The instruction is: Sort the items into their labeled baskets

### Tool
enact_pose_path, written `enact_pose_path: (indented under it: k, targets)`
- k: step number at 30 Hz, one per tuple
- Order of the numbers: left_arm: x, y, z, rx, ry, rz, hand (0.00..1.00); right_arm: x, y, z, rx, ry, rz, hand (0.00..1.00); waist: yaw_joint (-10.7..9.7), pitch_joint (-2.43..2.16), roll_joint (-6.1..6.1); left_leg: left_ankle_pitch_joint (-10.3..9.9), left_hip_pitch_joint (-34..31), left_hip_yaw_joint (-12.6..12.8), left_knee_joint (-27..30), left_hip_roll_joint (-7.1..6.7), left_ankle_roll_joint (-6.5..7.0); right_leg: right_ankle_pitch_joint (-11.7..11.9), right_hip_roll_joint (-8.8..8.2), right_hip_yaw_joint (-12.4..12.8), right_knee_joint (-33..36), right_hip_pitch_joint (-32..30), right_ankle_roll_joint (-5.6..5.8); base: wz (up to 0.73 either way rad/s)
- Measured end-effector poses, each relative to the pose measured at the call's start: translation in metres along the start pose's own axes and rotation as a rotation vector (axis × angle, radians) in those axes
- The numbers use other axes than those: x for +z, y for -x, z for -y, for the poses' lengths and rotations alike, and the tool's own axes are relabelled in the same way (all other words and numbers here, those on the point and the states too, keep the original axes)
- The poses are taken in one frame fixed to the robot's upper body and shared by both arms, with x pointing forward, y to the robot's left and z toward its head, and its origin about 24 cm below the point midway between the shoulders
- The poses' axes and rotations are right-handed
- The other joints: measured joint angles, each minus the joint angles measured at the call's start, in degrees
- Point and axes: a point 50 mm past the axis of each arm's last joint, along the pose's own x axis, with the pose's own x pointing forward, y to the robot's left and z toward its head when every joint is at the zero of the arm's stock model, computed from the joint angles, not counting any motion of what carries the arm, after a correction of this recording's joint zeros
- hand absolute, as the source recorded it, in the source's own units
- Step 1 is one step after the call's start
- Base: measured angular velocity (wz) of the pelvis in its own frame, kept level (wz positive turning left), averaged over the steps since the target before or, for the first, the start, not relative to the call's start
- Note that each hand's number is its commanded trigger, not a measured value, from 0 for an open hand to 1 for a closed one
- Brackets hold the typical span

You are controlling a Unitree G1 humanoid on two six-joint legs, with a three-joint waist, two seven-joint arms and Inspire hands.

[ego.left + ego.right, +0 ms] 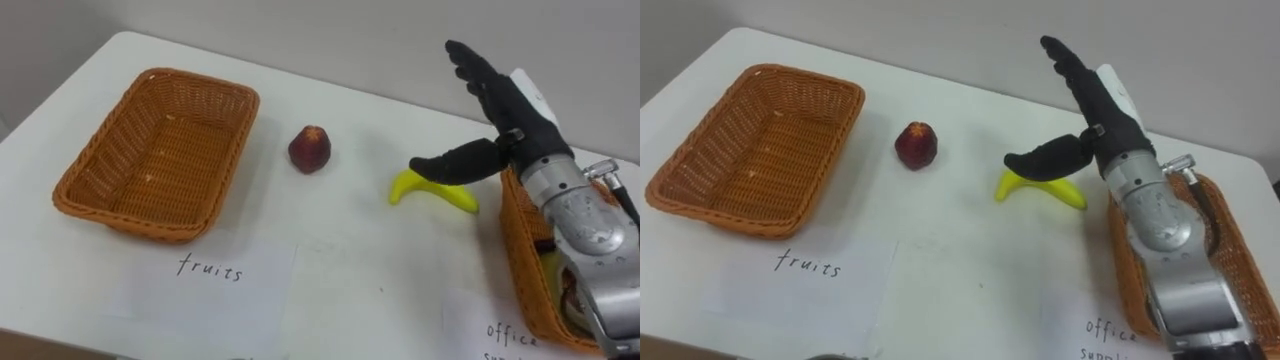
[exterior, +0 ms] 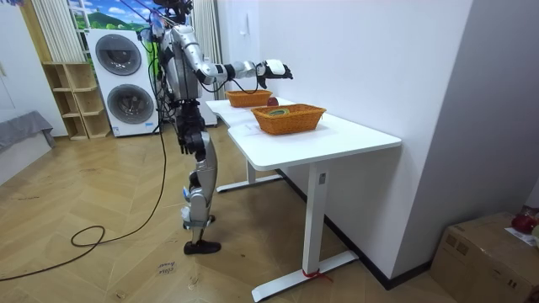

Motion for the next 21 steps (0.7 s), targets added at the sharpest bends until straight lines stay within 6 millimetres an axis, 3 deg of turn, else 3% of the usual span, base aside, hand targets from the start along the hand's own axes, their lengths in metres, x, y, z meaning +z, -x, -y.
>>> enact_pose_path:
  k: [3,8,14,21]
  targets:
    - [0.000,0.000,0.000,0.002,0.000,0.000,0.00,0.002,-0.002,0.001,-0.005,0.041,0.004,0.00,0.3,0.03,0.07,0.1,-0.2,0.3,0.3,0.00,0.00,0.0,-0.04,0.2,0.0,-0.7,-0.03,-0.06]
    - [0.003,-0.001,0.001,-0.005,0.002,0.004,0.00,0.005,-0.005,0.003,-0.022,0.168,0.005,0.00,1.0,0.55,1.05,0.1,-0.2,1.0,0.3,0.09,0.00,0.0,-0.05,0.6,0.0,-1.0,-0.04,-0.05]
    - [-0.004,0.000,0.003,-0.013,0.001,-0.027,0.00,0.010,-0.006,0.005,-0.023,0.249,0.018,0.00,1.0,-0.01,2.11,0.1,-0.6,1.0,0.1,0.09,0.00,0.0,-0.05,0.4,0.1,-1.3,-0.05,0.00]
    - [-0.007,0.000,0.004,-0.016,-0.003,-0.038,0.00,0.011,-0.007,0.004,0.004,0.285,0.013,0.00,0.8,-0.16,1.47,0.1,-0.1,0.6,0.2,0.07,-0.02,0.0,-0.08,0.1,0.0,-0.5,-0.05,0.04]
